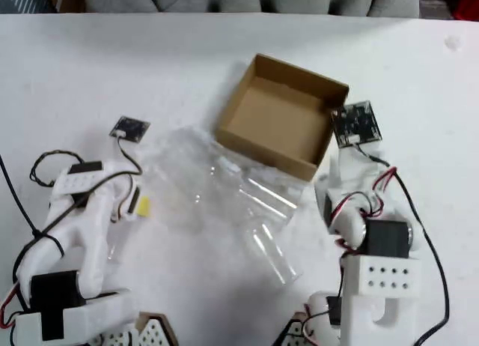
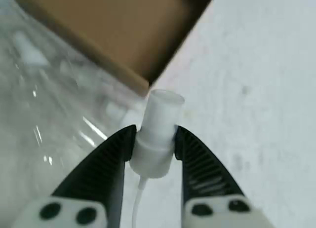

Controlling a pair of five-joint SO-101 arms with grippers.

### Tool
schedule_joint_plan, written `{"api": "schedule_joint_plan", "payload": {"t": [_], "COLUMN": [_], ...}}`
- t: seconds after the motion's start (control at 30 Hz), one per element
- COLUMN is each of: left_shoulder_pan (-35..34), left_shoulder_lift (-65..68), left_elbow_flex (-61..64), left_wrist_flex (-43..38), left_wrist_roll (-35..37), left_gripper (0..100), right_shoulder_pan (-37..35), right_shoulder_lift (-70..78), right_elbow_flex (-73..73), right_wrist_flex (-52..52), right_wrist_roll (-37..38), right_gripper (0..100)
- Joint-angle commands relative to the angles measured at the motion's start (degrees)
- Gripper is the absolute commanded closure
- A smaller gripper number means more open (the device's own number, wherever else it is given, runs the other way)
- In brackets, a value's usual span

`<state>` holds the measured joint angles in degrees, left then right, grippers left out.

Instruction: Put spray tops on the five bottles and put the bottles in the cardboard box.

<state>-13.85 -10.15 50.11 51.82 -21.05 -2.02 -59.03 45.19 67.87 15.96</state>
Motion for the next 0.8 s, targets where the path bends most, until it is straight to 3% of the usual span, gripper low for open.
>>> {"api": "schedule_joint_plan", "payload": {"t": [0.0, 0.4, 0.6, 0.77], "left_shoulder_pan": [-0.84, -0.84, -0.84, -0.84], "left_shoulder_lift": [-2.51, -2.51, -2.51, -2.51], "left_elbow_flex": [-0.26, -0.26, -0.26, -0.18], "left_wrist_flex": [-0.97, -0.97, -0.97, -0.26], "left_wrist_roll": [0.62, 0.62, 0.62, 0.62], "left_gripper": [98, 98, 98, 98], "right_shoulder_pan": [-2.33, -13.14, -22.99, -33.98], "right_shoulder_lift": [-2.95, -3.65, -3.65, -3.65], "right_elbow_flex": [-1.41, 0.09, 3.34, 2.99], "right_wrist_flex": [-10.77, -45.05, -65.54, -75.30], "right_wrist_roll": [-4.75, -7.91, -7.74, -7.38], "right_gripper": [98.2, 98.2, 98.2, 98.1]}}
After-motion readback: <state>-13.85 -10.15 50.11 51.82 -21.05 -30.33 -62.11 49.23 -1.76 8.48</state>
